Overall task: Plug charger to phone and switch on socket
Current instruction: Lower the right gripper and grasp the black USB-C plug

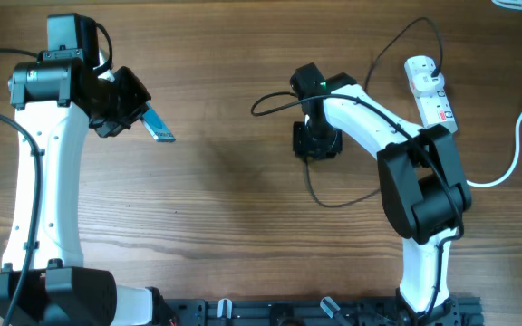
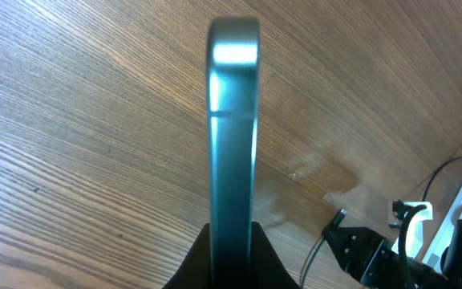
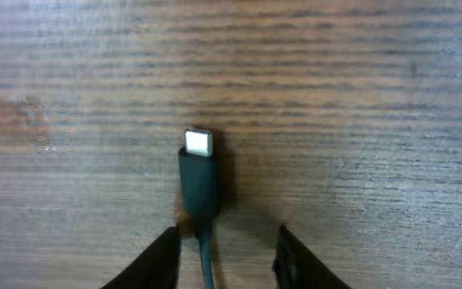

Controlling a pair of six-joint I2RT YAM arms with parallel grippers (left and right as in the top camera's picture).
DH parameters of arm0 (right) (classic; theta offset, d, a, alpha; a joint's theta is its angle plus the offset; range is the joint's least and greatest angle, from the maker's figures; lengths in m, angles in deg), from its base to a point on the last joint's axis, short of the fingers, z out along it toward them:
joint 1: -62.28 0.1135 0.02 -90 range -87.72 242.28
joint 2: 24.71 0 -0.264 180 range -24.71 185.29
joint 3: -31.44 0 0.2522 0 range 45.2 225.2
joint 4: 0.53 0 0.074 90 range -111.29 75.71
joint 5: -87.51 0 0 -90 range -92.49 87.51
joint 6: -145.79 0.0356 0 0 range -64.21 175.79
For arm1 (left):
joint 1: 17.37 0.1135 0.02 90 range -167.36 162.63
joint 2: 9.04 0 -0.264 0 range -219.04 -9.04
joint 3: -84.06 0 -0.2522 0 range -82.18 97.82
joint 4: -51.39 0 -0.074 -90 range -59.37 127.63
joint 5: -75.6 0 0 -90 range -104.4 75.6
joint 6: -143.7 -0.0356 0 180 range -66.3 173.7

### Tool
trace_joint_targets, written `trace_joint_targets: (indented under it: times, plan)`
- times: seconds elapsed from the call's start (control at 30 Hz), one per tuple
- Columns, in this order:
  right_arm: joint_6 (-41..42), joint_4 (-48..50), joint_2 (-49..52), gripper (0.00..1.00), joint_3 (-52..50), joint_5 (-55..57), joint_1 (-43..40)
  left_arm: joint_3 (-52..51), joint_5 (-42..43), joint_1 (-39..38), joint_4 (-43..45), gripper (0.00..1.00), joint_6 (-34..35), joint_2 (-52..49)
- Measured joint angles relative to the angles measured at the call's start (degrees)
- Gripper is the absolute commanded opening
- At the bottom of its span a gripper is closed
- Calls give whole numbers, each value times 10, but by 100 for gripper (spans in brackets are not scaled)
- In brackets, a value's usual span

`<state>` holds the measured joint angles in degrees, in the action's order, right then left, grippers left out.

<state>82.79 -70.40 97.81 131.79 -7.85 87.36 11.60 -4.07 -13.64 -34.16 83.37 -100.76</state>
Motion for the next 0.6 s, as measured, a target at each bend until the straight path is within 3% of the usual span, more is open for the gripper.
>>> trace_joint_targets:
  times: [0.6]
  plan:
    - [21, 20, -1, 29, 0, 71, 30, 0, 0, 0, 1, 4, 0, 0]
